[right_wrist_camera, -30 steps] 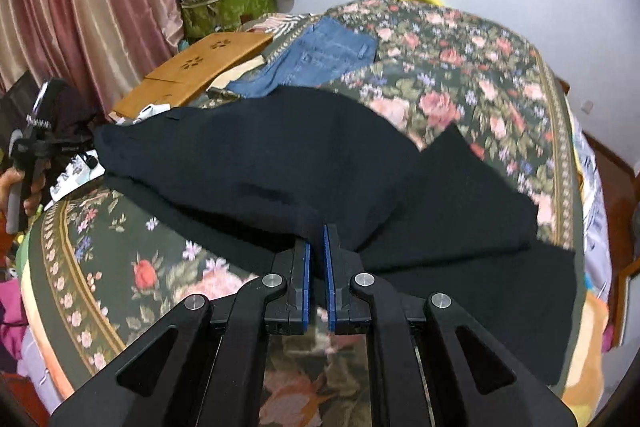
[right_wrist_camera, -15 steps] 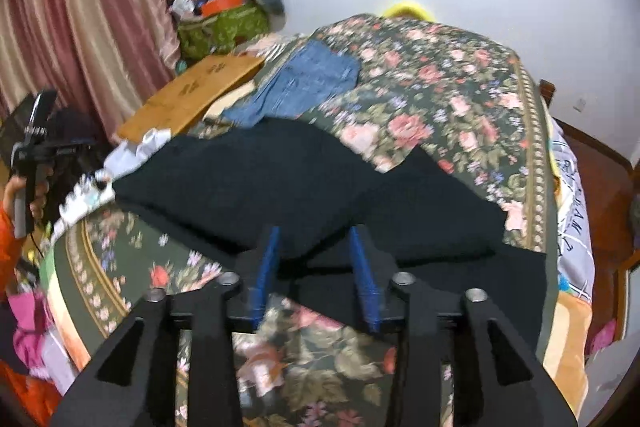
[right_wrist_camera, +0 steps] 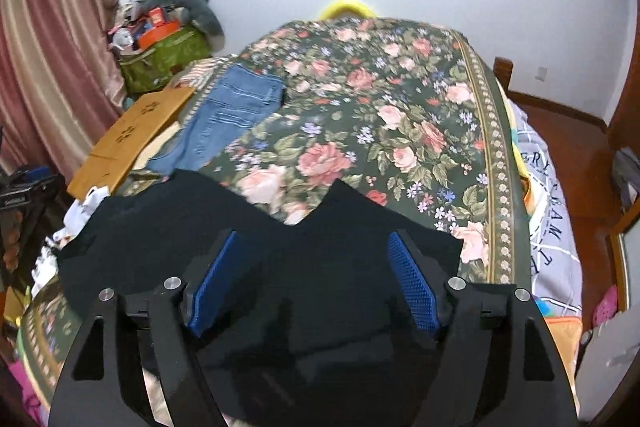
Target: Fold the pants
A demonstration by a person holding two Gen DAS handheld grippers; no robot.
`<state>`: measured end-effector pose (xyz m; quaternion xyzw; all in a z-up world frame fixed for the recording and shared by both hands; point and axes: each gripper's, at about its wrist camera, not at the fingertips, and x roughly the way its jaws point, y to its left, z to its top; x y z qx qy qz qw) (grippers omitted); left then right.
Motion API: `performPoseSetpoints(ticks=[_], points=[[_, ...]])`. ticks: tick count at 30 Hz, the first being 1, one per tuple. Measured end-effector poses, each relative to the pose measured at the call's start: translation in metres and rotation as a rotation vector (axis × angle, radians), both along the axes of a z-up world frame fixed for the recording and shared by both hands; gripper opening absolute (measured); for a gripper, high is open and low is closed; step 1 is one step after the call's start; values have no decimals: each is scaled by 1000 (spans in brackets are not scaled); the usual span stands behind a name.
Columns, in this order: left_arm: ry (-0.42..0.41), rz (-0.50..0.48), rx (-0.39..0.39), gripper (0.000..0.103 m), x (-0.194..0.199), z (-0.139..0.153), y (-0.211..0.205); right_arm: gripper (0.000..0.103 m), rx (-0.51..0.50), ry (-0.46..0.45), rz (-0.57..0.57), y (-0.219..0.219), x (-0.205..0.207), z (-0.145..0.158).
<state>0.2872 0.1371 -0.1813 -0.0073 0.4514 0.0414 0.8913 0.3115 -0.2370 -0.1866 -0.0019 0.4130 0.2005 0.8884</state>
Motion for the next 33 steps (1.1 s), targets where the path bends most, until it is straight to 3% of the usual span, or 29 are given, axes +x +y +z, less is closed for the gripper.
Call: performPoseSetpoints(ticks=[7, 15, 18, 21, 23, 28, 33], points=[[64, -56, -7, 97, 53, -30, -27, 73, 6, 91, -8, 0, 60, -41], [124, -114, 22, 97, 80, -61, -49, 71, 1, 191, 23, 16, 114, -84], [145, -130, 26, 97, 83, -69, -54, 54, -6, 240, 41, 22, 125, -97], [159, -141, 35, 97, 82, -73, -57, 41, -26, 210, 67, 26, 124, -99], [163, -147, 43, 97, 81, -73, -61, 15, -36, 196, 70, 27, 123, -97], [164, -177, 54, 97, 75, -65, -74, 11, -40, 164, 48, 21, 120, -90], [175, -248, 65, 97, 63, -52, -103, 10, 12, 76, -24, -12, 104, -50]])
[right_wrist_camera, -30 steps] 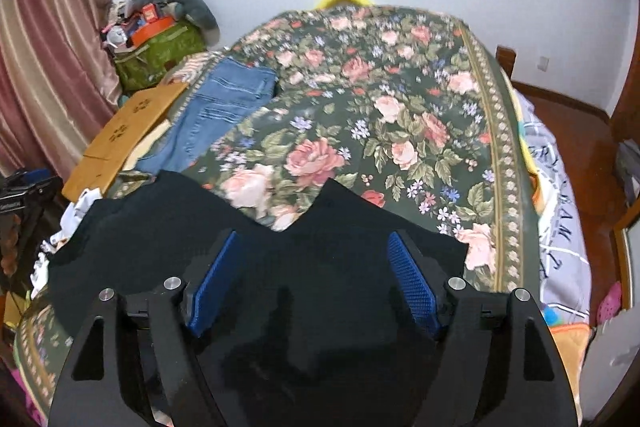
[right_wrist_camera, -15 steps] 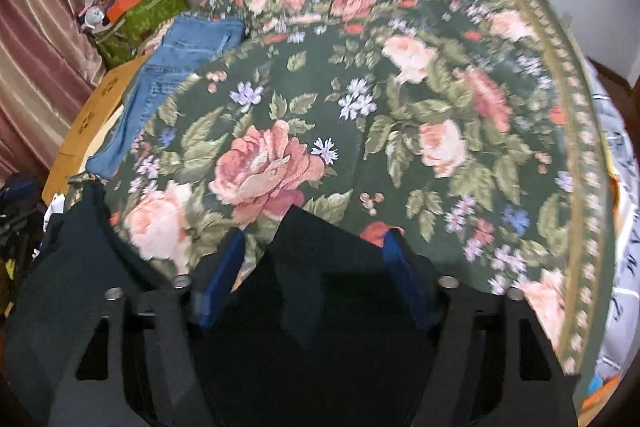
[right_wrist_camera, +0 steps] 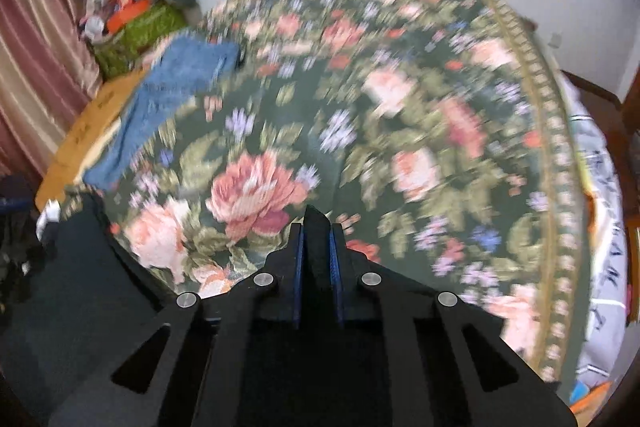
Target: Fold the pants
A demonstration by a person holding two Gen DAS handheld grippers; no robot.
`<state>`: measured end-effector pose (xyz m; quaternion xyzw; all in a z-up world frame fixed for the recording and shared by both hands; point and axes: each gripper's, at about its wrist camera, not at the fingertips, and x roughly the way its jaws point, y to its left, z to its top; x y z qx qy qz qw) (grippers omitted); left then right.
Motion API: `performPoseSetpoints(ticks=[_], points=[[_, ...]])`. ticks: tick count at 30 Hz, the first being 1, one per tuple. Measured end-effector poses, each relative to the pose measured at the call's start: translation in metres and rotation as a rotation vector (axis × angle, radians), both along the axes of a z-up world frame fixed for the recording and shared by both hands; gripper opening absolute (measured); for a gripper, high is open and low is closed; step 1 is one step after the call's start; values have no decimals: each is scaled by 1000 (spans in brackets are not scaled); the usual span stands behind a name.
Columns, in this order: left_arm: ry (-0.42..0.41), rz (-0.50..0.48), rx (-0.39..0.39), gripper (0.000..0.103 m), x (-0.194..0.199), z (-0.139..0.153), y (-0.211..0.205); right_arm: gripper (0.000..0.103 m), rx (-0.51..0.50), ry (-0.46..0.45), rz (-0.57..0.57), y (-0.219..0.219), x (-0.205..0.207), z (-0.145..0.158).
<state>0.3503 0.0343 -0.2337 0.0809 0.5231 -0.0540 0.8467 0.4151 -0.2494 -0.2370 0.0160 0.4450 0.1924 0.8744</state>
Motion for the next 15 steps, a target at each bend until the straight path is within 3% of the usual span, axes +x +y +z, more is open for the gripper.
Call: performPoseSetpoints(ticks=[9, 12, 15], points=[[43, -131, -3, 97, -31, 6, -75, 10, 37, -225, -131, -83, -50, 110], [41, -155, 24, 97, -40, 5, -97, 10, 51, -266, -143, -100, -69, 130], [71, -163, 14, 97, -44, 0, -113, 10, 19, -269, -131, -105, -86, 125]])
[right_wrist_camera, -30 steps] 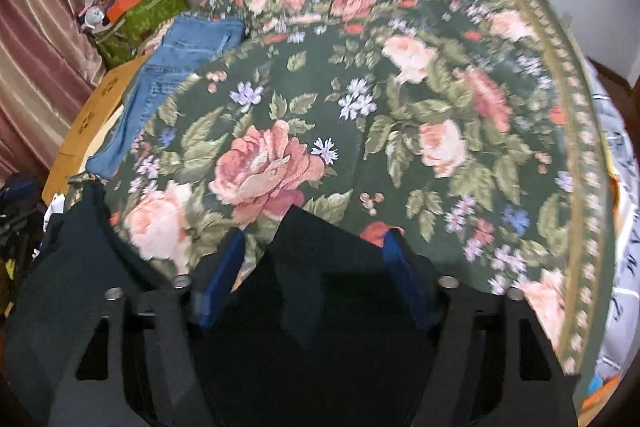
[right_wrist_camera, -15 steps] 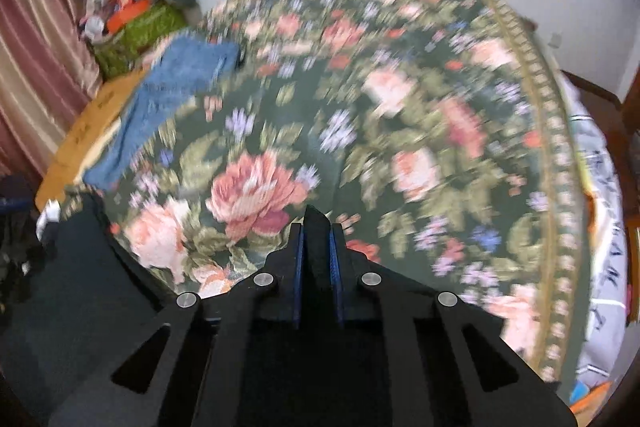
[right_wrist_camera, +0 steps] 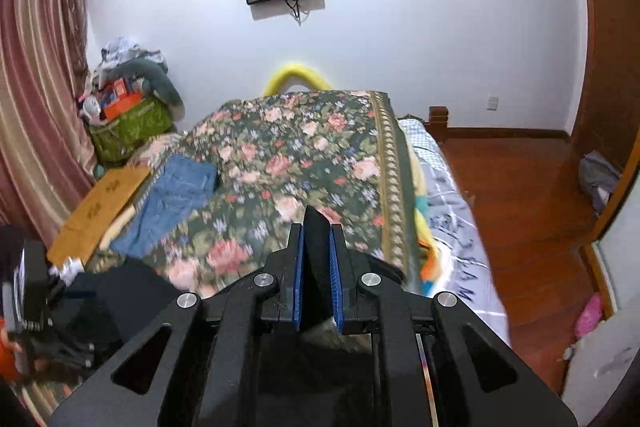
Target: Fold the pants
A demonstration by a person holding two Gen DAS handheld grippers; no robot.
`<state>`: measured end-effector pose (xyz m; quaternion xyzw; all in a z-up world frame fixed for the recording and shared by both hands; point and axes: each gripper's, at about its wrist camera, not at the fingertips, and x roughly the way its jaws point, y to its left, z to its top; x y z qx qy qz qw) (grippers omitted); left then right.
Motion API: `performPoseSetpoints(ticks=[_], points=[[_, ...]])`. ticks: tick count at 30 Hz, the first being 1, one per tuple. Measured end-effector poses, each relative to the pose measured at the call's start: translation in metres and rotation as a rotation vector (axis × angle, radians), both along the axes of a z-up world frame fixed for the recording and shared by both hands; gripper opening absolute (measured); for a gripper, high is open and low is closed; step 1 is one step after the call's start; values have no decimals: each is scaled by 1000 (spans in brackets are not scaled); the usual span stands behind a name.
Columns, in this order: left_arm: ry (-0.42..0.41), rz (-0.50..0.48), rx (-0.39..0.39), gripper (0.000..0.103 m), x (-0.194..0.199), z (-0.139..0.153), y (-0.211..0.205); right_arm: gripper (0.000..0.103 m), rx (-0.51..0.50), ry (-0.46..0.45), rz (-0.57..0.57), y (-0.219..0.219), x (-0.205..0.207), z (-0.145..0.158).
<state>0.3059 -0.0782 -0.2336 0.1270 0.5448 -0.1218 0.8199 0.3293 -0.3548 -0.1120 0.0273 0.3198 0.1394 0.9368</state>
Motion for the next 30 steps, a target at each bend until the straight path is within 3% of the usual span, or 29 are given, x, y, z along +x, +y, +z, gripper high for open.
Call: performPoseSetpoints(ticks=[2, 7, 16, 20, 24, 26, 30], points=[[24, -4, -7, 97, -3, -5, -8, 10, -33, 19, -1, -4, -12, -13], [-5, -3, 18, 98, -11, -8, -23, 10, -69, 106, -33, -25, -38, -60], [-16, 10, 5, 98, -14, -9, -26, 12, -31, 285, -86, -48, -88, -142], [-14, 17, -4, 98, -14, -7, -24, 18, -119, 339, -87, -39, -99, -163], [-58, 33, -16, 98, -17, 4, -13, 26, -217, 356, -85, -30, -103, -158], [-87, 58, -36, 98, -18, 14, 1, 36, -209, 337, -92, -27, -103, -147], [-149, 122, -73, 98, -18, 38, 35, 45, -191, 256, -51, -4, -98, -108]])
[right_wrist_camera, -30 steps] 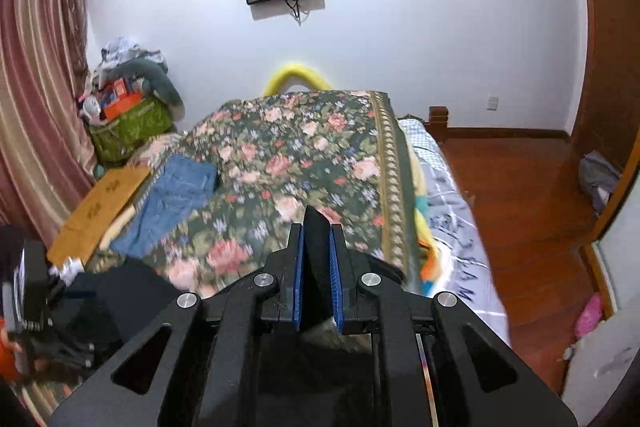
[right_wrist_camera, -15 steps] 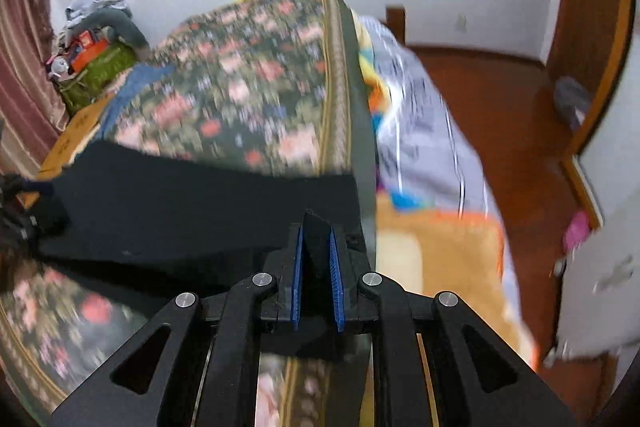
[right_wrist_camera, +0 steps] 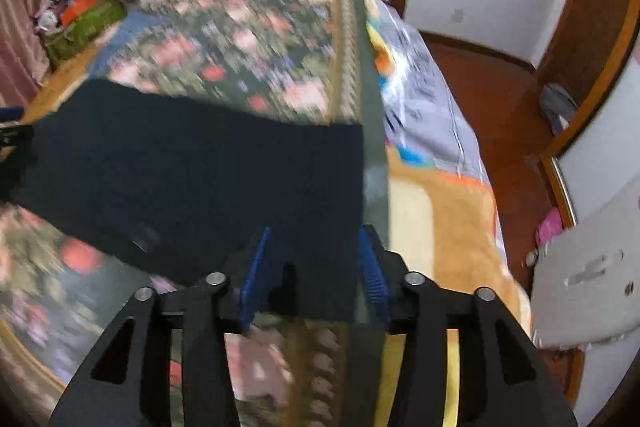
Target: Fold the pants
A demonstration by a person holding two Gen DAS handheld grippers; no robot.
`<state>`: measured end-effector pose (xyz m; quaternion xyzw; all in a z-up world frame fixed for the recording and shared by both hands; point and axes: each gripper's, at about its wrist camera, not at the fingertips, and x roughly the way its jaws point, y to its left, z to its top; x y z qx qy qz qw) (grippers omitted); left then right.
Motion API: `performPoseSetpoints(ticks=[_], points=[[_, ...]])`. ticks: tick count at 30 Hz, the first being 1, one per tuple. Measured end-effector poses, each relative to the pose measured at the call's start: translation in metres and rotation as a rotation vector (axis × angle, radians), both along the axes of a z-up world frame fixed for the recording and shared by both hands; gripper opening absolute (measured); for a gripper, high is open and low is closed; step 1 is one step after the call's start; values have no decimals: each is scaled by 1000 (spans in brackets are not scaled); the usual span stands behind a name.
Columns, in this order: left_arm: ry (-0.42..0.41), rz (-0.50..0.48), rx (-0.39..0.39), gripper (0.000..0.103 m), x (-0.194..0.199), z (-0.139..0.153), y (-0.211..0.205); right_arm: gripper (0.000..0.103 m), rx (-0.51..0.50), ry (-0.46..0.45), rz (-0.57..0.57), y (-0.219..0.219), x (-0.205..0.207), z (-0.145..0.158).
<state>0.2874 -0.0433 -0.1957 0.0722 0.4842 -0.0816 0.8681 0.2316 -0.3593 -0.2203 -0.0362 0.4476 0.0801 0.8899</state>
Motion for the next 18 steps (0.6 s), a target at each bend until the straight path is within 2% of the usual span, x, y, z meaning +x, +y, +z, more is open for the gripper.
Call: performPoseSetpoints(ticks=[5, 10, 14, 18], points=[[-108, 104, -10, 98, -3, 37, 68, 60, 49, -121, 97, 50, 9, 49], [-158, 230, -22, 100, -11, 54, 145, 64, 131, -183, 210, 114, 28, 73], [-140, 320, -19, 100, -14, 45, 199, 64, 176, -156, 301, 167, 44, 71], [-60, 392, -29, 100, -9, 14, 246, 64, 176, -112, 401, 223, 63, 62]])
